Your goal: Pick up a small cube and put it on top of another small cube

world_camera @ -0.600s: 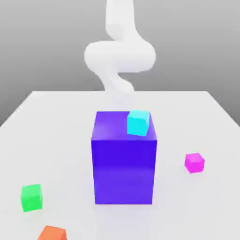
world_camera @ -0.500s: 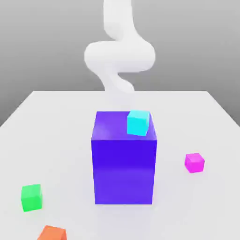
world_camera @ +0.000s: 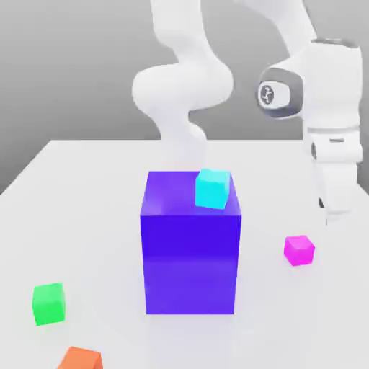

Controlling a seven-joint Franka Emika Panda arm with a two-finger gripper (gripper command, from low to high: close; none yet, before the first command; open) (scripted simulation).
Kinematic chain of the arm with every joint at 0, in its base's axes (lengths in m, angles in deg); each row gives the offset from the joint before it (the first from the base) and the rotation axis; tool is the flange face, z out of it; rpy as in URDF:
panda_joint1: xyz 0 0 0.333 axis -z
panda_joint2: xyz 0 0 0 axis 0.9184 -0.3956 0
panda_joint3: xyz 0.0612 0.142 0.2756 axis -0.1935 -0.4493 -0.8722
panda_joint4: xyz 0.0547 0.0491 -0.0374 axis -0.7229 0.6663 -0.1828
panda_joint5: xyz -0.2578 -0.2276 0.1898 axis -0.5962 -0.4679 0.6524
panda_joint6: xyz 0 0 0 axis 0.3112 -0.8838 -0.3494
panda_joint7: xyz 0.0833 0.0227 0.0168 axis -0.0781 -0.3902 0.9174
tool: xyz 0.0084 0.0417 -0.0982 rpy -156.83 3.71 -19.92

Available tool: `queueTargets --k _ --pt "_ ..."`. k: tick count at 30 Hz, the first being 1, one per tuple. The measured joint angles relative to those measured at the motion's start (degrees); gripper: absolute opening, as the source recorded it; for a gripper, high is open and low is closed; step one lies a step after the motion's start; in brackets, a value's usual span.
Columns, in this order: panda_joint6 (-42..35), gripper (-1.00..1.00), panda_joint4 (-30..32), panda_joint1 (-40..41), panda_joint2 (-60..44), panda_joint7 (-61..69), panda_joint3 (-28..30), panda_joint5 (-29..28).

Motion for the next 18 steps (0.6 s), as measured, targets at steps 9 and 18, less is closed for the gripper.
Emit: queueTargets --k 9,18 --pt "15.82 -1.00 -0.87 -11.27 -20.11 -3.53 10.02 -9.90" --pt "13.22 -1.00 -0.28 -9.81 -17.00 -2.49 8.13 -8.42"
